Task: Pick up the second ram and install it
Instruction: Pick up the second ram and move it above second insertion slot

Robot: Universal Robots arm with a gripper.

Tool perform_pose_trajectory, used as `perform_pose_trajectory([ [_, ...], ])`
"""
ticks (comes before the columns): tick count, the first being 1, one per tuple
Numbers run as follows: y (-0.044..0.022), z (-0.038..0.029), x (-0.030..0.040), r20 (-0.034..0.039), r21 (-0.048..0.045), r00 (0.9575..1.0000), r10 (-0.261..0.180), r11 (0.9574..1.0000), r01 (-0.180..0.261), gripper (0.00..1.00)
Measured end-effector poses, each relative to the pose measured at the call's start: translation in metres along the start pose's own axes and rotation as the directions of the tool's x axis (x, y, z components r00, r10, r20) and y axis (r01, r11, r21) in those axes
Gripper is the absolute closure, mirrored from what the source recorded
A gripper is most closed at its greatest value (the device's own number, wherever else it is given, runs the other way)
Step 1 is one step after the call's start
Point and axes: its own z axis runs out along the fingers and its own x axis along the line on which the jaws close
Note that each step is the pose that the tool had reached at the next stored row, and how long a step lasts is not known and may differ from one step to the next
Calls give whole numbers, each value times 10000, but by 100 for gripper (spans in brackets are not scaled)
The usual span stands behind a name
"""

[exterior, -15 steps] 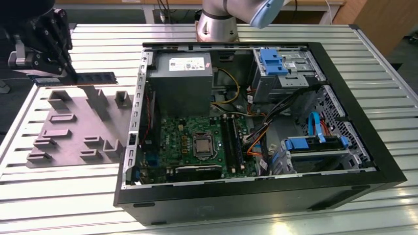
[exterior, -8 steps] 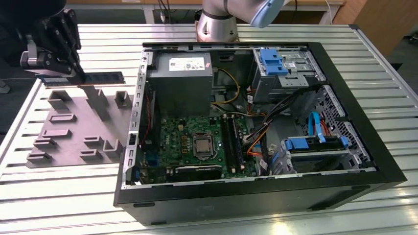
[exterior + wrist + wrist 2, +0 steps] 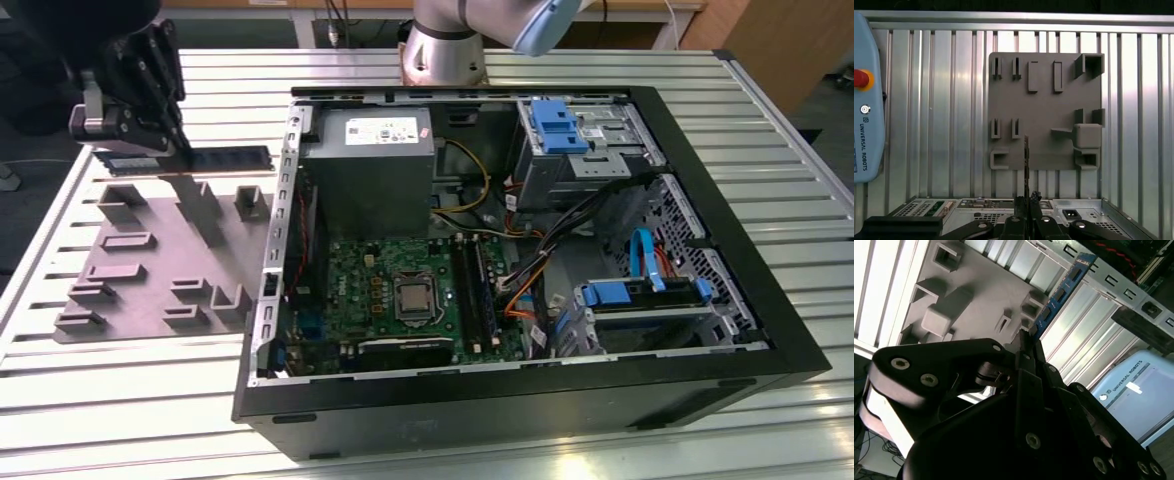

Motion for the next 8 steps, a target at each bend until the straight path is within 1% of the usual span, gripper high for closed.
perform_pose_trajectory([
  [5,-92,-2,-1,-1,0,10000,0,10000,0,86],
  [8,-160,-2,-1,0,0,10000,-1,10000,1,86],
])
